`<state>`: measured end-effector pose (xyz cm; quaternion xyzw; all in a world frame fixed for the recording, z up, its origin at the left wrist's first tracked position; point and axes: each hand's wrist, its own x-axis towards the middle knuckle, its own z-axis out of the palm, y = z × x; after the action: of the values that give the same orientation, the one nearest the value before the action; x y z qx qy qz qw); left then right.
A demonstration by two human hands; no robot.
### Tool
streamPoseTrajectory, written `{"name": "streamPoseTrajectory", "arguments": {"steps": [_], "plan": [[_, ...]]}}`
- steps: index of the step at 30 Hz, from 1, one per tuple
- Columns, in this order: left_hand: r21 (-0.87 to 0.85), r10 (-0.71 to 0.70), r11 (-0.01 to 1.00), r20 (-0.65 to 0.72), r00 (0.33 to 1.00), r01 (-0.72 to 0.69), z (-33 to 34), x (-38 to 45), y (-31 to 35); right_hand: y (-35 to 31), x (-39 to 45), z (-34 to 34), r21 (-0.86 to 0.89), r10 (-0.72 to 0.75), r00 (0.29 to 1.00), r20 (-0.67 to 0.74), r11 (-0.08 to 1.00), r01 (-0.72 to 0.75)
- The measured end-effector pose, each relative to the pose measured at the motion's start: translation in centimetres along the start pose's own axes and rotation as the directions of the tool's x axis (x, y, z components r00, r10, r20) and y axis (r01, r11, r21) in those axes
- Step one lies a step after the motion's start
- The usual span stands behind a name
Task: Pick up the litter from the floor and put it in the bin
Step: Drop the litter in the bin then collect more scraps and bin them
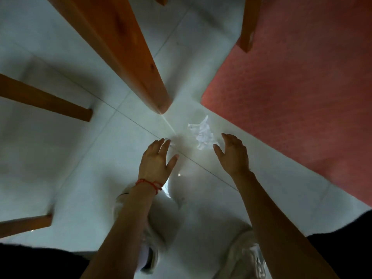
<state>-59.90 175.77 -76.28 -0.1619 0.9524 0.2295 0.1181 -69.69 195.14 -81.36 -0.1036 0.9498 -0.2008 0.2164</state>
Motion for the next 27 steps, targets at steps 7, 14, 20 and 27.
{"name": "streamPoseTrajectory", "arguments": {"steps": [7,14,20,27], "plan": [[-0.043,-0.11,0.993,-0.002,0.994,0.11,6.0,-0.1,-2.1,1.8,4.6,6.0,-0.03,0.067,0.998,-0.014,0.997,-0.067],[-0.064,-0.136,0.989,0.003,0.991,0.136,6.8,-0.6,-3.2,2.5,5.0,8.3,-0.01,-0.022,0.999,-0.034,1.0,0.022],[-0.082,-0.18,0.981,-0.016,0.984,0.178,7.1,0.5,-4.2,2.2,4.7,8.1,0.117,-0.124,0.989,-0.077,0.984,0.133],[-0.133,-0.166,0.98,-0.15,0.975,0.147,8.1,3.0,-5.0,1.0,2.9,5.3,0.139,-0.278,0.929,-0.245,0.938,0.317]]}}
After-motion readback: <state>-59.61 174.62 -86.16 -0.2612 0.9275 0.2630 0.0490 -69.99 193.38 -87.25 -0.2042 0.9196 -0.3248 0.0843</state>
